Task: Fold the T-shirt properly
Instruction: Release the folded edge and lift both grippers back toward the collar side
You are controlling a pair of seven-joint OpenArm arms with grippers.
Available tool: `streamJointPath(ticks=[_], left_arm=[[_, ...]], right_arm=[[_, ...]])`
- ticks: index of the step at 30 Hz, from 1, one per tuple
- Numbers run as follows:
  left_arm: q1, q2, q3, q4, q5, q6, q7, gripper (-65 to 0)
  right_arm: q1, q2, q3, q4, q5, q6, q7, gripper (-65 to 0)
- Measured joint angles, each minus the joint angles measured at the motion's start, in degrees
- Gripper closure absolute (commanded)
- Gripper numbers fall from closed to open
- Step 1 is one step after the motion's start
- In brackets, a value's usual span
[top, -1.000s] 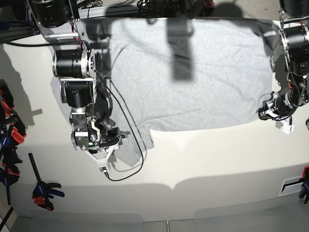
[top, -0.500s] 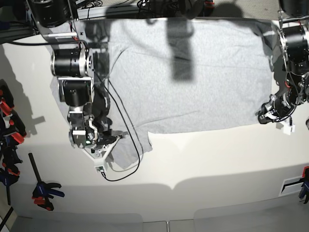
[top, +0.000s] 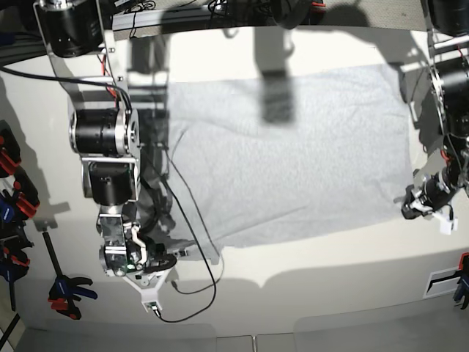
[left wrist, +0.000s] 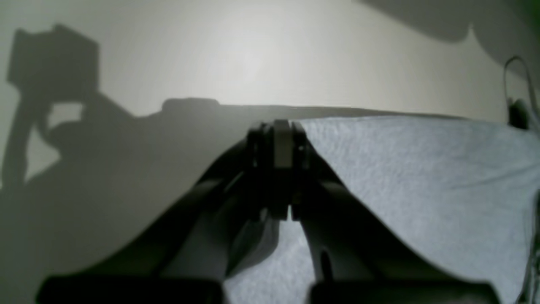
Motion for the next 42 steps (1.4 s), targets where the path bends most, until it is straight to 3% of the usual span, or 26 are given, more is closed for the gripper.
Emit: streamJointPath(ticks=[4, 8, 12, 23, 26, 30, 34, 38, 42], left_arm=[[-0.04, 0.02, 0.00, 0.04, -0.35, -0.31, 5.42, 0.0], [0.79, -0.15, 0.00, 0.07, -1.31, -1.75, 6.91, 0.0], [0.76, -0.92, 0.00, 2.01, -3.32, -1.81, 8.57, 0.0], [2.21, -2.36, 0.02, 11.69, -3.54, -2.64, 11.52, 0.0], [7.30, -2.58, 0.02, 18.16, -3.61, -1.99, 11.74, 0.0], [17.20, -2.91, -1.46, 29.99, -3.08, 1.88, 12.50, 0.0], [26.14, -1.90, -9.20, 41.72, -2.03, 4.83, 12.66, 0.0], [34.14, -1.09, -18.56, 51.28, -1.62, 4.90, 14.82, 0.0], [41.18, 1.14, -23.30, 59.04, -1.86, 4.87, 15.93, 0.0]], right_arm=[[0.13, 0.17, 0.00, 0.28, -0.07, 1.49, -1.18, 0.0], [-0.94, 0.15, 0.00, 3.08, 2.51, 4.52, -3.43, 0.0], [-2.49, 0.17, -0.04, 11.02, 7.41, 4.92, -6.67, 0.0], [-14.58, 0.13, -0.04, 34.34, 7.34, 5.09, -13.40, 0.0], [-19.98, 0.13, 0.11, 43.63, 7.32, 4.81, -15.30, 0.0], [-26.80, -0.02, 2.80, 54.71, 10.14, 4.50, -17.53, 0.0], [-32.33, 0.02, 6.75, 62.64, 13.29, 4.50, -20.28, 0.0], [-39.15, 0.02, 9.16, 68.54, 13.09, 4.66, -21.09, 0.0], [-44.78, 0.00, 9.35, 74.79, 13.29, 4.87, -20.92, 0.0]])
